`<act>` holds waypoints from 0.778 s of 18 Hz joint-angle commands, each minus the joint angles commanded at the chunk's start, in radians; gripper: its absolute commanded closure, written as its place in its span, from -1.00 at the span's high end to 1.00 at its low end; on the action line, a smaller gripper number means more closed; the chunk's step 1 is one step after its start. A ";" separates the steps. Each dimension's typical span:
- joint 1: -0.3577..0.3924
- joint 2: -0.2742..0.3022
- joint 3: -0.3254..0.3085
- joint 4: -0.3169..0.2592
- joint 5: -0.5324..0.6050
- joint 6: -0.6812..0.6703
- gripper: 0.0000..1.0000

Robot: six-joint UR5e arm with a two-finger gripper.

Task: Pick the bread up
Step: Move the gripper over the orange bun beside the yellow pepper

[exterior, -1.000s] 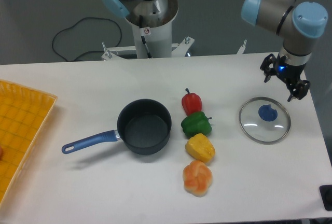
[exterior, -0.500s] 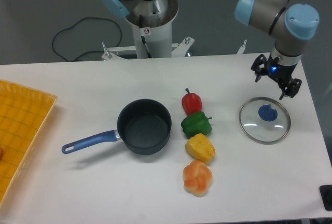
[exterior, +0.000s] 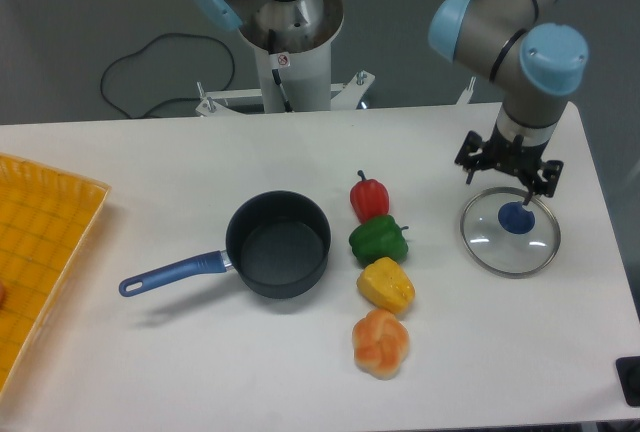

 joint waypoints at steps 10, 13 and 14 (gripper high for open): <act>-0.135 -0.129 0.065 0.094 0.003 -0.361 1.00; -0.161 -0.137 0.087 0.094 0.000 -0.440 1.00; -0.172 -0.140 0.097 0.094 0.000 -0.465 1.00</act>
